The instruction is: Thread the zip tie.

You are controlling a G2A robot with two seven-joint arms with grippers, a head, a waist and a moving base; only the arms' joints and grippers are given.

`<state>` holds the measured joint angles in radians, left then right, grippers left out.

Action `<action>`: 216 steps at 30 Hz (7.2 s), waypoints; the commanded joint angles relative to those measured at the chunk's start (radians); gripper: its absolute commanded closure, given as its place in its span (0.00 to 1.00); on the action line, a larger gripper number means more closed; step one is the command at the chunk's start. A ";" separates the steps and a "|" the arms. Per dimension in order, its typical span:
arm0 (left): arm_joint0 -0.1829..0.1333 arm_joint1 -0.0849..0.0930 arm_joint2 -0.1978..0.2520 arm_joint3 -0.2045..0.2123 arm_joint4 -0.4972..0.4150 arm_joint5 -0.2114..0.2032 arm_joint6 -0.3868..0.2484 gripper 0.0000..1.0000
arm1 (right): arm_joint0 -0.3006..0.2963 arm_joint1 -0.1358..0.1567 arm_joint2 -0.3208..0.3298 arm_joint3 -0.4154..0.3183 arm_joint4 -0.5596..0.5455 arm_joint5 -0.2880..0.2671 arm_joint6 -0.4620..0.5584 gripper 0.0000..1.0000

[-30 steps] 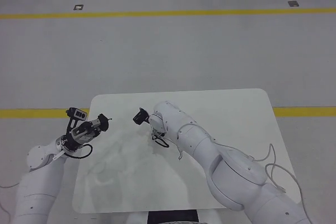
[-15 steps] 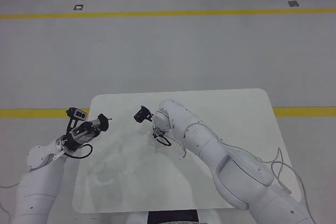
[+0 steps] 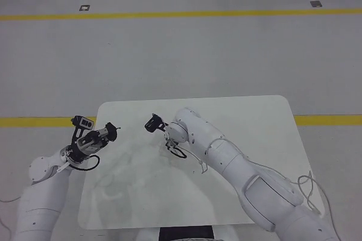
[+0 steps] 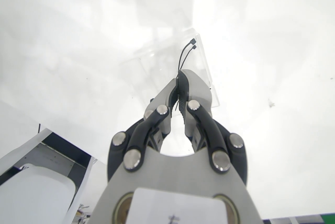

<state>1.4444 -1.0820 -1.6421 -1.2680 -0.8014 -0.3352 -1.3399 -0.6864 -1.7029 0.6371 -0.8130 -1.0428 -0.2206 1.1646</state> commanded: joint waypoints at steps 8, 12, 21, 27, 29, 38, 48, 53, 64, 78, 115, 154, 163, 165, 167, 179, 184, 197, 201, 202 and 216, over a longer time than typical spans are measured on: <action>0.000 0.000 0.000 0.000 0.000 0.000 0.000 1.00 | -0.111 0.072 0.107 -0.193 -0.026 -0.051 -0.007 1.00; 0.000 0.000 0.000 0.000 0.000 0.000 0.000 1.00 | -0.154 0.095 0.145 -0.246 -0.032 -0.075 -0.019 1.00; 0.000 0.000 0.000 0.000 0.000 0.000 0.000 1.00 | -0.209 0.124 0.195 -0.302 -0.017 -0.119 -0.084 1.00; 0.000 0.000 0.000 0.000 0.000 0.000 0.000 1.00 | -0.211 0.129 0.187 -0.291 0.008 -0.119 -0.155 1.00; 0.000 0.000 0.000 0.000 0.000 0.000 0.000 1.00 | -0.212 0.131 0.190 -0.287 0.019 -0.119 -0.187 1.00; 0.000 0.000 0.000 0.000 0.000 0.000 0.000 1.00 | -0.276 0.172 0.286 -0.332 0.164 -0.119 -0.358 1.00; 0.000 0.000 0.000 0.000 0.000 0.000 0.000 1.00 | -0.335 0.234 0.305 -0.431 0.291 -0.119 -0.408 1.00; 0.000 0.000 0.000 0.000 0.000 0.000 0.000 1.00 | -0.335 0.234 0.305 -0.431 0.291 -0.119 -0.408 1.00; 0.000 0.000 0.000 0.000 0.000 0.000 0.000 1.00 | -0.357 0.234 0.319 -0.451 0.326 -0.098 -0.489 1.00; 0.000 0.000 0.000 0.000 0.000 0.000 0.000 1.00 | -0.471 0.233 0.357 -0.631 0.526 -0.055 -0.718 1.00; 0.017 -0.087 0.021 -0.088 0.097 -0.005 0.290 1.00 | -0.491 0.186 0.218 -0.654 0.407 0.078 -1.160 1.00; -0.013 -0.161 0.039 -0.084 0.184 -0.005 0.372 1.00 | -0.425 0.107 0.069 -0.532 0.111 0.262 -1.380 1.00; -0.013 -0.161 0.039 -0.084 0.184 -0.005 0.372 1.00 | -0.415 0.089 0.070 -0.502 0.100 0.266 -1.398 1.00; -0.013 -0.161 0.039 -0.084 0.184 -0.005 0.372 1.00 | -0.415 0.085 0.071 -0.497 0.094 0.269 -1.400 1.00; -0.013 -0.161 0.039 -0.084 0.184 -0.005 0.372 1.00 | -0.416 0.082 0.073 -0.493 0.091 0.271 -1.401 1.00; -0.013 -0.161 0.039 -0.084 0.184 -0.005 0.372 1.00 | -0.431 0.071 0.090 -0.494 0.062 0.273 -1.402 1.00; -0.013 -0.161 0.039 -0.084 0.184 -0.005 0.372 1.00 | -0.440 0.069 0.097 -0.498 0.045 0.270 -1.391 1.00; -0.013 -0.161 0.039 -0.084 0.184 -0.005 0.372 1.00 | -0.452 0.059 0.111 -0.500 0.022 0.267 -1.388 1.00; -0.013 -0.161 0.039 -0.084 0.184 -0.005 0.372 1.00 | -0.455 0.056 0.115 -0.498 0.015 0.265 -1.390 1.00; -0.013 -0.161 0.039 -0.084 0.184 -0.005 0.372 1.00 | -0.455 0.055 0.116 -0.498 0.013 0.265 -1.390 1.00; -0.013 -0.161 0.039 -0.084 0.184 -0.005 0.372 1.00 | -0.460 0.044 0.125 -0.487 0.000 0.259 -1.376 1.00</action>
<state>1.4312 -1.2427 -1.6029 -1.3520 -0.6171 -0.3400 -0.9680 -1.1459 -1.6587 0.7613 -1.3001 -1.0415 0.0381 -0.2121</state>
